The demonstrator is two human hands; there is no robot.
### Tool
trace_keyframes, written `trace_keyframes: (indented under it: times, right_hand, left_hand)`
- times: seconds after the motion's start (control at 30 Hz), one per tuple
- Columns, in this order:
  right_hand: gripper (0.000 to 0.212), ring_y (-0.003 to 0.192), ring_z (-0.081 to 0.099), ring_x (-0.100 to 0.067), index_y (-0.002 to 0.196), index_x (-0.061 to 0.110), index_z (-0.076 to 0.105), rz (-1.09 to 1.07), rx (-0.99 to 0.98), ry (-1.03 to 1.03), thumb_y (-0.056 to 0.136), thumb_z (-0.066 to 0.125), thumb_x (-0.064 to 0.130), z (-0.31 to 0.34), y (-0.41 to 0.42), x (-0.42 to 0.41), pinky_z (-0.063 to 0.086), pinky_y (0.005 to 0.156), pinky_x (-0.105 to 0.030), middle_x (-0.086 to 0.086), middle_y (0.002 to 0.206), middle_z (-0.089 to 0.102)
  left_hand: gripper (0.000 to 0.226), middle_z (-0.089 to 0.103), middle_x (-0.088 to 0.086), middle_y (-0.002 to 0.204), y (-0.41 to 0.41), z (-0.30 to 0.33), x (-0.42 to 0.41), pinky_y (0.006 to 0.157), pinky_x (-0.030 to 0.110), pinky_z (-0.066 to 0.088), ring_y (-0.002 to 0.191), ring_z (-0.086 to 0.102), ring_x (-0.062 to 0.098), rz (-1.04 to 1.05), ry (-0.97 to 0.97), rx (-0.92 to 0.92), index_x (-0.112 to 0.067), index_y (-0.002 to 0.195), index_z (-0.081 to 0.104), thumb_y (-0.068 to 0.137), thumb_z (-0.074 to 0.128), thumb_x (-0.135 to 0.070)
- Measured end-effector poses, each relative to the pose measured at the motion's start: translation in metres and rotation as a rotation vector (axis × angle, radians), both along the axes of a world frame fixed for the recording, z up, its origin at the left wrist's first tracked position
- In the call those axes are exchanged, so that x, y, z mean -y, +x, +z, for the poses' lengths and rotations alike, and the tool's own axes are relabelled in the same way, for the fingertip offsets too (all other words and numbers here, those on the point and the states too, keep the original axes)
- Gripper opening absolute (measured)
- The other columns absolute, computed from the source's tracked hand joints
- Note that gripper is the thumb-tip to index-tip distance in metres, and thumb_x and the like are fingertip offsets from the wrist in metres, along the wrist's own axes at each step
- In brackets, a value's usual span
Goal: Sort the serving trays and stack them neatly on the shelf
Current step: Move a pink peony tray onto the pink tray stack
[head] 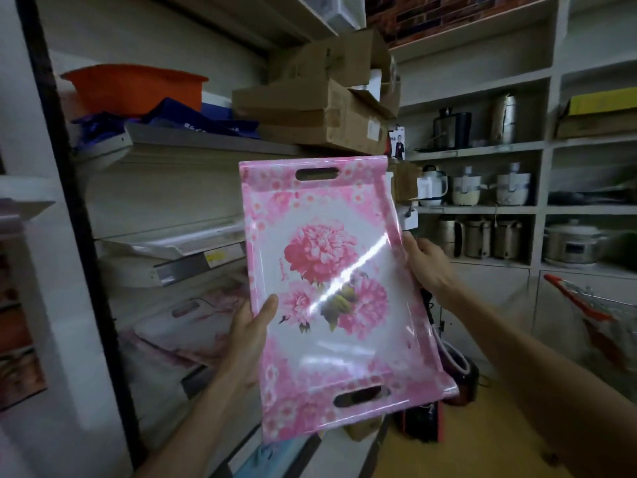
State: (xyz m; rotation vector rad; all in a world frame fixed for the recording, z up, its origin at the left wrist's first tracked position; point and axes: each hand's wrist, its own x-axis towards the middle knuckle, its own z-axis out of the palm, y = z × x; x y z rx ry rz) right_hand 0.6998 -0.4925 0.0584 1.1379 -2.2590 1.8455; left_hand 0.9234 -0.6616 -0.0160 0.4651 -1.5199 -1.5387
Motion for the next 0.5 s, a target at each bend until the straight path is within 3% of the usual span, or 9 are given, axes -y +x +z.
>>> trace_keyframes:
  times: [0.07,0.23,0.33,0.43,0.5]
  right_hand:
    - [0.039,0.070,0.053,-0.016,0.086,0.011,0.057,0.000,-0.008,-0.039,0.102,0.037,0.041,-0.008,0.001,-0.001,0.044,0.060,-0.028,0.000,0.076,0.056]
    - [0.037,0.059,0.044,-0.009,0.081,0.008,0.052,-0.014,-0.010,-0.106,0.104,0.036,0.031,-0.028,0.003,-0.006,0.035,0.042,-0.012,-0.001,0.068,0.048]
    - [0.040,0.057,0.045,-0.008,0.071,0.017,0.049,0.037,-0.019,-0.130,0.104,0.035,0.034,-0.038,0.009,-0.006,0.035,0.046,-0.017,0.003,0.065,0.048]
    - [0.042,0.063,0.051,-0.013,0.074,0.015,0.053,0.083,0.009,-0.122,0.103,0.035,0.039,-0.054,0.016,0.001,0.037,0.056,-0.027,0.000,0.069,0.054]
    - [0.042,0.068,0.053,-0.016,0.078,0.012,0.055,0.110,0.020,-0.108,0.102,0.035,0.041,-0.064,0.026,0.008,0.040,0.063,-0.033,-0.001,0.072,0.056]
  left_hand:
    - [0.020,0.074,0.008,0.110,0.003,-0.004,-0.011,0.088,0.050,0.055,0.100,0.071,0.029,-0.017,-0.014,0.010,-0.023,0.114,0.066,0.096,0.057,-0.023]
    - [0.025,0.074,0.003,0.107,0.016,-0.011,-0.034,0.080,0.042,0.059,0.097,0.072,0.024,0.019,-0.049,0.012,-0.023,0.120,0.062,0.096,0.056,-0.023]
    - [0.022,0.076,-0.004,0.099,0.031,-0.018,-0.048,0.068,0.028,0.060,0.089,0.074,0.014,0.065,-0.081,0.020,-0.024,0.117,0.063,0.097,0.053,-0.022]
    - [0.033,0.073,-0.002,0.114,0.051,-0.029,-0.063,0.085,0.038,0.057,0.103,0.070,0.018,0.143,-0.113,0.054,-0.024,0.127,0.060,0.096,0.054,-0.033]
    - [0.033,0.072,-0.004,0.115,0.068,-0.038,-0.069,0.087,0.035,0.056,0.105,0.069,0.016,0.204,-0.095,0.056,-0.026,0.127,0.061,0.096,0.053,-0.036]
